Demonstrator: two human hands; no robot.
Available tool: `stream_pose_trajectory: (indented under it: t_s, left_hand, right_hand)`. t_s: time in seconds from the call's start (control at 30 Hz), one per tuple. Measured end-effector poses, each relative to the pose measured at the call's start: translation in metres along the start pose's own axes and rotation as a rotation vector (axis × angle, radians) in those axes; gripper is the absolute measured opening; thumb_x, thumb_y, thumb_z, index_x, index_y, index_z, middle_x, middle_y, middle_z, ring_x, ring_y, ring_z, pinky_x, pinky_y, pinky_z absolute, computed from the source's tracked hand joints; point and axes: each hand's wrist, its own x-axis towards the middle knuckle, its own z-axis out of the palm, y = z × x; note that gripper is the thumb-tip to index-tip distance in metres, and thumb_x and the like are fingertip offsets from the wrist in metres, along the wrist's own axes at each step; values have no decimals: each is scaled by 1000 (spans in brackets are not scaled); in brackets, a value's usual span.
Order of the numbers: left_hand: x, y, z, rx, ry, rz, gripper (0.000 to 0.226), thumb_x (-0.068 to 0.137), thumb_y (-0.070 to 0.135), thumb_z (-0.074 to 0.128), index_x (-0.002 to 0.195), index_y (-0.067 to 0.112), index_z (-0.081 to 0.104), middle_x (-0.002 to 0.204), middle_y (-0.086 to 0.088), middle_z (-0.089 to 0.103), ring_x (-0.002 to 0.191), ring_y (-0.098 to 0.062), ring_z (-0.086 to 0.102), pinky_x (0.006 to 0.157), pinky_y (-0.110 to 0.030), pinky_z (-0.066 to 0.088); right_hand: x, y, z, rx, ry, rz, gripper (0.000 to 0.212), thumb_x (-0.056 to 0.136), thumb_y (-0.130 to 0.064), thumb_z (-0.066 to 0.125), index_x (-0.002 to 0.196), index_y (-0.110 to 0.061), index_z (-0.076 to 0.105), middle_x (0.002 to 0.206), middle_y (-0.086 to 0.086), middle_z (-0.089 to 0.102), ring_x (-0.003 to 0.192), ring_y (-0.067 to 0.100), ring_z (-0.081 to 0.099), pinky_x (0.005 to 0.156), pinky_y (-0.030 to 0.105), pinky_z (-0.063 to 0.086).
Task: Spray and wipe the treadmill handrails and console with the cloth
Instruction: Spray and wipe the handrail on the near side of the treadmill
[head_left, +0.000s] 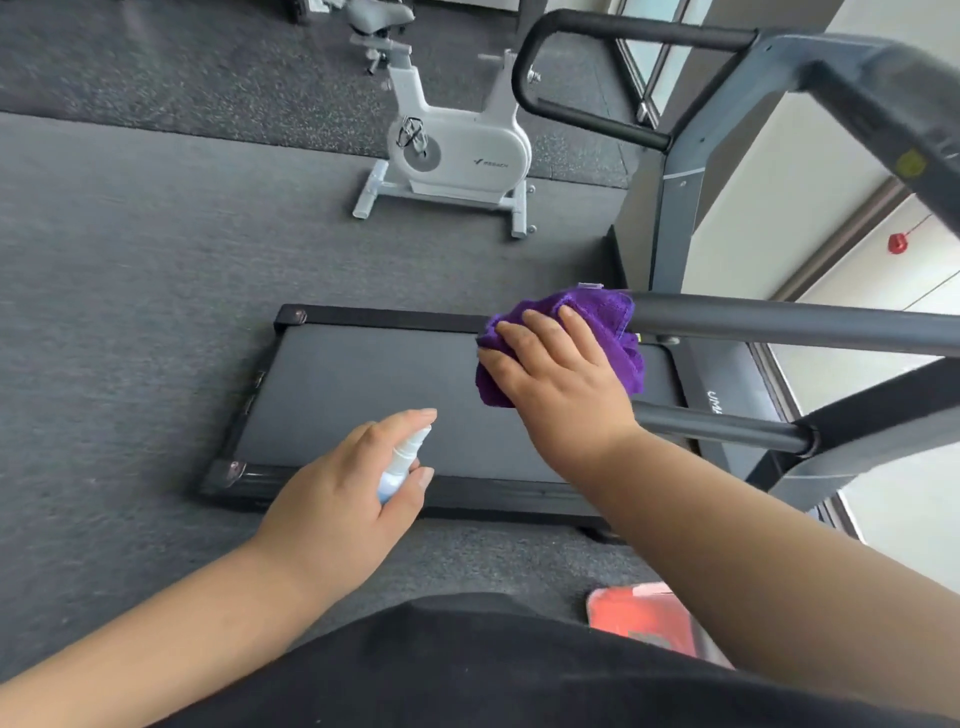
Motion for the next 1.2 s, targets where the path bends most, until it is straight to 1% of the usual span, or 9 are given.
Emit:
stream_pose_trajectory:
  t_s: [0.13,0.27,0.37,0.5,0.67,0.87,1.0,1.1,1.2]
  left_hand:
    - [-2,-44,-20,13,-62,28,57,88,33,70,135,45,41,104,15,67,77,-9,62,61,-14,39]
    - [-4,-77,-42,-10,-82,38,53,90,38,64,136,45,39,107,16,65,75,-10,62,61,-12,38]
    - [-8,-104,-64,-9,-101,-3,52,92,41,58,137,50,33,114,15,64,80,-12,63,63,-22,47]
    - [11,-145,-105,108,-113,34,53,93,38,60,134,52,30,122,7,63,86,-23,66,72,-38,55]
    - [53,-198,-167,214,-45,-1,51,93,41,58,134,53,31,123,7,62,94,-23,63,73,-34,48]
    - [101,-259,-195,73,-19,-145,55,91,44,60,133,58,29,117,20,60,88,2,49,72,-22,39]
    - [157,-304,-199,-30,-5,-186,58,89,42,65,130,64,31,106,27,57,87,17,51,71,-17,40]
    - [203,-338,-210,-130,7,-265,59,89,38,66,123,72,33,97,26,61,84,5,59,71,-24,48]
    - [241,-369,-230,-282,24,-360,56,87,35,66,119,71,39,96,17,62,77,-7,66,72,-31,54]
  right_hand:
    - [-5,-39,18,-108,-275,-90,45,78,-17,66,124,-20,66,129,5,62,126,31,53,121,44,14]
    - [1,-70,25,60,-467,84,60,76,-12,72,133,-22,57,135,5,56,128,31,49,119,40,10]
    - [21,-96,27,173,-564,199,60,85,-23,65,140,-32,44,139,-1,50,124,28,48,110,41,28]
    - [74,-131,25,441,-500,317,60,89,-42,64,143,-39,38,141,-7,48,125,27,47,100,41,39]
    - [159,-174,25,654,-367,275,59,88,-46,63,141,-41,40,139,-8,49,126,25,46,103,42,41]
    - [251,-206,56,899,-273,286,59,86,-53,64,139,-34,46,132,-8,54,120,13,51,98,24,40]
    - [318,-221,93,1119,-309,351,54,85,-54,64,132,-39,42,124,-17,58,110,2,55,89,18,43]
    - [373,-231,118,1322,-373,464,39,90,-46,65,112,-38,34,104,-17,62,87,-2,63,72,18,48]
    - [426,-236,134,1447,-434,507,27,94,-41,62,101,-36,36,96,-11,62,79,-7,61,61,9,44]
